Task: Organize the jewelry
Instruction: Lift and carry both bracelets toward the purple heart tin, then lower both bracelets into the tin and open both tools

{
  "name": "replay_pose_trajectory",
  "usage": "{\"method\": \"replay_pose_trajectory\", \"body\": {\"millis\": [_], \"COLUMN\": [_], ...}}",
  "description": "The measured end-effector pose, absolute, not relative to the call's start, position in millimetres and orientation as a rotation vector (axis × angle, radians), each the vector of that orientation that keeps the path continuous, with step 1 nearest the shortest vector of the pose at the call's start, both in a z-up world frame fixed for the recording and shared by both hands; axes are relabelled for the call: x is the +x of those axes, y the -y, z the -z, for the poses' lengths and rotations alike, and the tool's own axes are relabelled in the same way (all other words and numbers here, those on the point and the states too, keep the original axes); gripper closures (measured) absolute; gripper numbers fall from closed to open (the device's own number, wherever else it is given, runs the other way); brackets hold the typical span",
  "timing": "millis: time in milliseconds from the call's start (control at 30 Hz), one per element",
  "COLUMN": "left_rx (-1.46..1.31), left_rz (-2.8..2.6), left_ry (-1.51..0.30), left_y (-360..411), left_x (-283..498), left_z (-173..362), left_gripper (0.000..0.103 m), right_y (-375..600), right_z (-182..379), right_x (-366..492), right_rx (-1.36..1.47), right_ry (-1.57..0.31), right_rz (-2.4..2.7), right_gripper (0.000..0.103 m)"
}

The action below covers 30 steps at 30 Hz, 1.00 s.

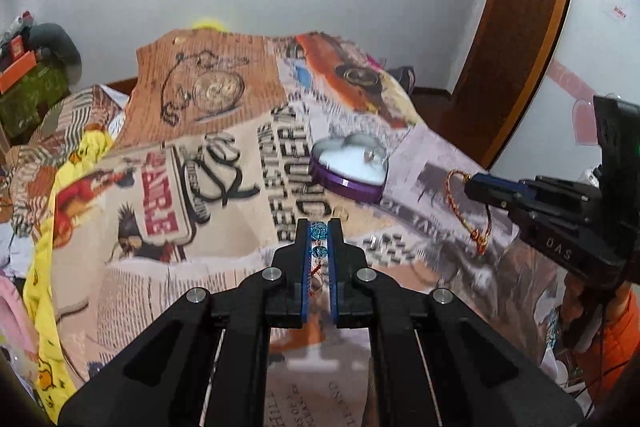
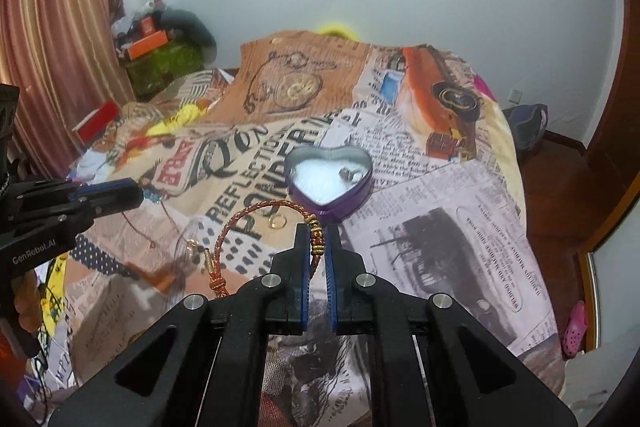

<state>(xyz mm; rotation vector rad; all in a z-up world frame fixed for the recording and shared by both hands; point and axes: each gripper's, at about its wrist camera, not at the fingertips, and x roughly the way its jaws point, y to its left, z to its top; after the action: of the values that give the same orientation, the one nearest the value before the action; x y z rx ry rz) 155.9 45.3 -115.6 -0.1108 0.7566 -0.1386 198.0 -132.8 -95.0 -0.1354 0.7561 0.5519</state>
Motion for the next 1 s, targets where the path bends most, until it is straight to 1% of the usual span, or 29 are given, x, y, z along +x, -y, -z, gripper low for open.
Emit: {"method": "replay_pose_trajectory", "body": {"millis": [367, 667, 1000], "left_rx": [-0.118, -0.115, -0.102], "left_rz": [0.166, 0.175, 0.192], "left_ry": [-0.685, -0.687, -0.691], "left_y": [-43, -38, -30], "left_x": [183, 219, 262], "left_z": [92, 98, 107], "left_gripper": [0.097, 0.097, 0.097], "right_y": [136, 136, 127], "right_z": [85, 87, 102], "right_x": [217, 244, 276], "right_rx": [-0.107, -0.084, -0.088], "right_ry": [-0.714, -0.707, -0.735], "right_rz": [-0.525, -0.502, -0.493], "right_gripper": [0.097, 0.097, 0.097]}}
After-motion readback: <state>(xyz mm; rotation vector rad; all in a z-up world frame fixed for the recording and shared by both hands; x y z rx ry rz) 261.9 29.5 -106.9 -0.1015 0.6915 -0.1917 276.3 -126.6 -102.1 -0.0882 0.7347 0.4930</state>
